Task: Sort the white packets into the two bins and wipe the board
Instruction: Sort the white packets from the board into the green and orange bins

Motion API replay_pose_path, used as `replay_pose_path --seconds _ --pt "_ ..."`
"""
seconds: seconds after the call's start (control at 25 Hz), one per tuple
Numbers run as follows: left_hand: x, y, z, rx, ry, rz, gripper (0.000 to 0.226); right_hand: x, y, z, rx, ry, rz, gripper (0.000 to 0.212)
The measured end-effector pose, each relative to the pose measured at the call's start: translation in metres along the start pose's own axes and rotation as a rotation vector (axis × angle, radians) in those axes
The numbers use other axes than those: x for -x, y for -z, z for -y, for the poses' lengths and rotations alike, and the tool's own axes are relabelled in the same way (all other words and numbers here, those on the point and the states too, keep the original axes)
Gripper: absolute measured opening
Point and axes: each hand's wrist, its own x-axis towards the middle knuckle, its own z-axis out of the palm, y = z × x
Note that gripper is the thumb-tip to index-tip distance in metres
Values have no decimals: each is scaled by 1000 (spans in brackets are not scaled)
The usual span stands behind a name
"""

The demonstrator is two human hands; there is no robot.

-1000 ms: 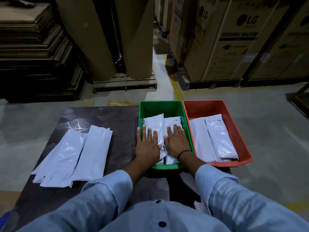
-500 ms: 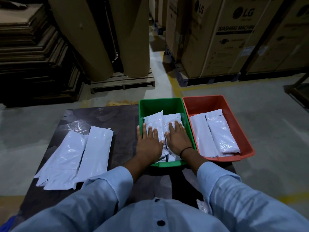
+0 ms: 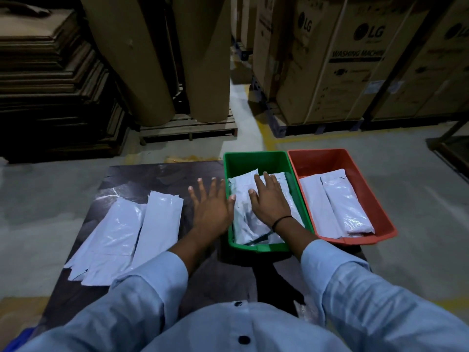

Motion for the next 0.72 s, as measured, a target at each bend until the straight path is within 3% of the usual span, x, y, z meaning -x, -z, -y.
replay_pose_path --seconds 0.28,0.48,0.72 --pt "20 11 94 40 167 -38 80 -11 -19 71 18 93 13 57" --pt "40 17 159 75 296 -42 63 -13 -43 124 10 204 52 57" --pt "68 13 221 118 362 -30 62 -8 -82 178 -10 238 162 58"
